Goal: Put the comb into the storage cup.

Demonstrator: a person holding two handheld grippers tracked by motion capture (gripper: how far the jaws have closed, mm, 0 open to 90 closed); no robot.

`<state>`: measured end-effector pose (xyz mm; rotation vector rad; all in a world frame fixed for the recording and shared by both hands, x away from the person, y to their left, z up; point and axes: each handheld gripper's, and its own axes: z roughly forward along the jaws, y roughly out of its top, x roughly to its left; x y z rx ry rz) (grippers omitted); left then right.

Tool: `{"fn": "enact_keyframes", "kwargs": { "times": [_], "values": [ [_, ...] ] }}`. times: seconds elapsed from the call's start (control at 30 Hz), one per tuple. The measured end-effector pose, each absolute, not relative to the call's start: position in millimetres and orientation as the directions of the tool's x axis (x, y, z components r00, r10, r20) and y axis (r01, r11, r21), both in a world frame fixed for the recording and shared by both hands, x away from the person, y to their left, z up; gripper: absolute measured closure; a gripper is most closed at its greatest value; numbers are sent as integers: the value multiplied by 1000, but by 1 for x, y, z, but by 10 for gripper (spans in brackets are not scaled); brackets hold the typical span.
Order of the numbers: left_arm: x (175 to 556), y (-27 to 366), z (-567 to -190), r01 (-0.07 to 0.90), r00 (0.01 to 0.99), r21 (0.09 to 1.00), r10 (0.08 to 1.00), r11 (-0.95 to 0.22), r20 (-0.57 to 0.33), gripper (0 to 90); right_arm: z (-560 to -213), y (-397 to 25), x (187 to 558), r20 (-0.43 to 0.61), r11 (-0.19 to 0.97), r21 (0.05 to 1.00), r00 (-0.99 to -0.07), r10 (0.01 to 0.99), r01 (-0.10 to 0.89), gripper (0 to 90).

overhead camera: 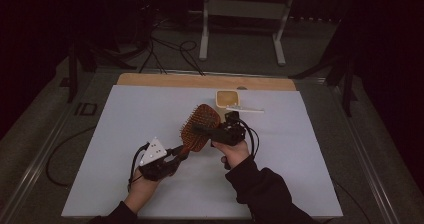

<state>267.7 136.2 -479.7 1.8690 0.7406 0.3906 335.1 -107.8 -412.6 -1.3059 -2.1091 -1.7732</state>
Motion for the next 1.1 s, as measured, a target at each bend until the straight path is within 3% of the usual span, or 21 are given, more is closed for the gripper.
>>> {"fn": "enact_keyframes", "kwargs": {
  "times": [0.53, 0.63, 0.77, 0.87, 1.1],
  "values": [
    [267, 134, -479, 291, 767, 916, 640, -277, -50, 706, -403, -106, 327, 534, -36, 792, -662, 527, 610, 527],
    [271, 133, -479, 334, 764, 895, 640, -295, -75, 416, -400, -107, 327, 516, -26, 805, -676, 527, 593, 532],
    [274, 135, -478, 359, 766, 884, 635, -299, -96, 198, -390, -110, 326, 464, -5, 835, -700, 543, 550, 532],
    [275, 136, -477, 369, 770, 879, 629, -303, -107, 130, -384, -113, 327, 449, -8, 846, -705, 549, 533, 532],
    [277, 141, -475, 385, 780, 875, 611, -295, -137, 100, -372, -121, 330, 428, -9, 860, -712, 557, 510, 531]
  ]
}}
